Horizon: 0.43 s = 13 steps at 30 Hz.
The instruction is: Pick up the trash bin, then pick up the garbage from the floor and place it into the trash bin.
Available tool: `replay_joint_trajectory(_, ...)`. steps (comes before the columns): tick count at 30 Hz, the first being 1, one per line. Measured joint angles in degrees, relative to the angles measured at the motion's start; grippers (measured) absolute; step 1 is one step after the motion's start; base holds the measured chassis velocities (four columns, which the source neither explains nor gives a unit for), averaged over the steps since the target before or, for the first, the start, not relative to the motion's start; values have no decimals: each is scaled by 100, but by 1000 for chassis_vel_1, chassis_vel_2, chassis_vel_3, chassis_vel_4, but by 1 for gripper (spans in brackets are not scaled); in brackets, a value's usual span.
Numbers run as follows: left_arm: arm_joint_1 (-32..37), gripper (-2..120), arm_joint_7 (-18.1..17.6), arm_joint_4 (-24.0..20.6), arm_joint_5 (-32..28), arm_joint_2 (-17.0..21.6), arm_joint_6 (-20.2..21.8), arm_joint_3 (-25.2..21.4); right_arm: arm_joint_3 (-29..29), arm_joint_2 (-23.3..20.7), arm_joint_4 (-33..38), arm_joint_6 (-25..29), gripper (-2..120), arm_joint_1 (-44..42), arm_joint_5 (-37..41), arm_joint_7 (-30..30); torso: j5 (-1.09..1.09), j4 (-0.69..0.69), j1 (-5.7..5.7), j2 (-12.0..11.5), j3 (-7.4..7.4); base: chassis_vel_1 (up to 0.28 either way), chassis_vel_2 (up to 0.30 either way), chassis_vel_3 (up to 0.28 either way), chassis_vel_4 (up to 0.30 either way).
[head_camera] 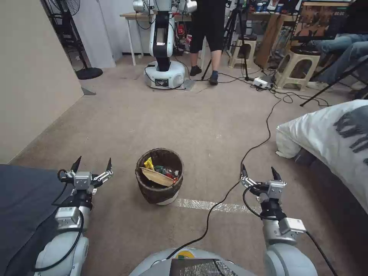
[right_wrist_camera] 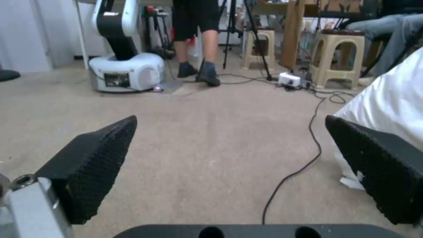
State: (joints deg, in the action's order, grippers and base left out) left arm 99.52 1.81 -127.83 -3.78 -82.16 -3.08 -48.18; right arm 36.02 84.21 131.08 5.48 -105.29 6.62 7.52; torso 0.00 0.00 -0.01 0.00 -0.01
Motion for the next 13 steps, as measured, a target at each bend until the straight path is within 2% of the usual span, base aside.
replay_joint_trajectory(3, 53, 100, -6, -40, -3, -1, -47, -16, -2, 0, 3, 178, 100, -96, -98, 33, 0, -1, 0, 0, 0, 0, 0, 0, 0)
replay_joint_trajectory(13, 48, 100, -17, -45, -16, 8, -42, -12, -5, -3, 2, 213, 100, -109, -140, 47, 0, -1, 0, 0, 1, 0, 0, 0, 0)
